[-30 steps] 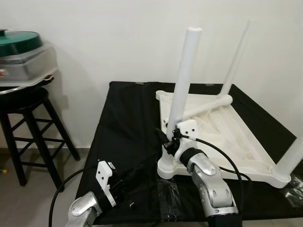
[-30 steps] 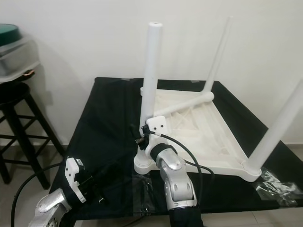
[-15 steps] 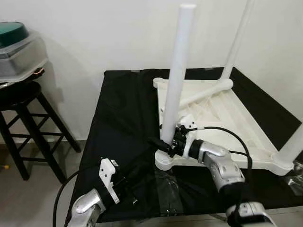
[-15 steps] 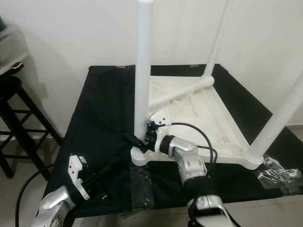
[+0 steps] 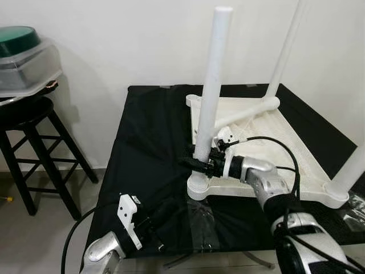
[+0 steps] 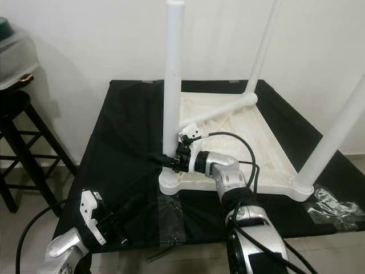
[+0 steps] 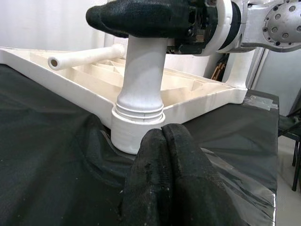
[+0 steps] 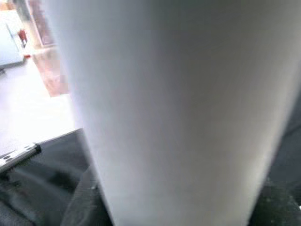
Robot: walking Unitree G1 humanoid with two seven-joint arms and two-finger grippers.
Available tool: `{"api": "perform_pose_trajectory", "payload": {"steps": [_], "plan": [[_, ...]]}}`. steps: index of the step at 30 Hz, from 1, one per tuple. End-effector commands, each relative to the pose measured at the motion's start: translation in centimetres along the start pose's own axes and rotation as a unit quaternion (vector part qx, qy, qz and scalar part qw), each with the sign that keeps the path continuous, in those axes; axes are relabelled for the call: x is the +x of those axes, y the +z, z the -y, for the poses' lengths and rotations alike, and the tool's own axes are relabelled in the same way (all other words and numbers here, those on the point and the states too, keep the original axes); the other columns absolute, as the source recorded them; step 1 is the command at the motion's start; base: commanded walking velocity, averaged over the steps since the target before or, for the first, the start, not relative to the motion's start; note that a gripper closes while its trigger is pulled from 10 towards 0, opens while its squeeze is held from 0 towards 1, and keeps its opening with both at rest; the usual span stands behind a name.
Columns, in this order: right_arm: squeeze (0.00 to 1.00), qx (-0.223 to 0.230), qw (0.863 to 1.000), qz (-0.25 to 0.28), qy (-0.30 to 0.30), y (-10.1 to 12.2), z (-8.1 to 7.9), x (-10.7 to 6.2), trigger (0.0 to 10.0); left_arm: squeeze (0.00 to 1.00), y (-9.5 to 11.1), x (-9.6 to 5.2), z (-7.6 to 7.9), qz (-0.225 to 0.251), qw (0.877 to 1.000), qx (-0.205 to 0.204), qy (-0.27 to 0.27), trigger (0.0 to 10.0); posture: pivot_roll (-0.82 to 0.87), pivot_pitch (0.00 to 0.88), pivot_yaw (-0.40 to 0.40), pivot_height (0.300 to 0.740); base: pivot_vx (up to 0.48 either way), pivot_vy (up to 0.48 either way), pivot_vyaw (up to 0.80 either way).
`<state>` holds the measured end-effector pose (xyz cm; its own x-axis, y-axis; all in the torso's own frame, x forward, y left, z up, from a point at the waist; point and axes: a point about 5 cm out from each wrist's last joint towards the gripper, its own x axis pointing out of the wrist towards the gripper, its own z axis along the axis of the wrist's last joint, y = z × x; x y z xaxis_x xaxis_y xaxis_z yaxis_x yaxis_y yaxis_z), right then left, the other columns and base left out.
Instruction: Building children table
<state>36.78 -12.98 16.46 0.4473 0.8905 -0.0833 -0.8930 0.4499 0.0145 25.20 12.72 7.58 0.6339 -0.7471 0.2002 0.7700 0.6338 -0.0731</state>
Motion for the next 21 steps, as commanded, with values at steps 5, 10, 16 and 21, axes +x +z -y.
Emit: {"api": "perform_pose_trajectory", "payload": {"steps": [5, 10, 16, 21], "plan": [[0.0, -0.008, 0.999, -0.021, 0.029, -1.5, -0.8, 0.2, 0.0, 0.0, 0.2, 0.1, -0.1, -0.002, 1.0, 0.006, -0.004, 10.0, 0.11, 0.0, -0.041, 0.74, 0.0, 0.0, 0.0], [0.0, -0.025, 0.999, -0.027, -0.025, -2.7, -0.7, -0.4, 0.0, 0.0, 0.2, 0.2, -0.2, -0.002, 1.0, 0.005, -0.005, 10.0, 0.1, 0.0, -0.035, 0.74, 0.0, 0.0, 0.0], [0.0, 0.045, 0.882, -0.012, -0.469, -6.2, -1.3, -0.5, 0.0, 0.0, 0.3, 0.0, -0.3, 0.0, 1.0, 0.005, -0.003, 10.0, 0.08, 0.0, -0.041, 0.74, 0.0, 0.0, 0.0], [0.0, 0.038, 0.921, -0.04, -0.385, -8.1, -5.1, 1.3, 0.0, 0.0, 0.3, 0.2, -0.6, -0.005, 1.0, 0.004, -0.007, 10.0, 0.05, 0.0, -0.007, 0.74, 0.0, 0.0, 0.0]]}}
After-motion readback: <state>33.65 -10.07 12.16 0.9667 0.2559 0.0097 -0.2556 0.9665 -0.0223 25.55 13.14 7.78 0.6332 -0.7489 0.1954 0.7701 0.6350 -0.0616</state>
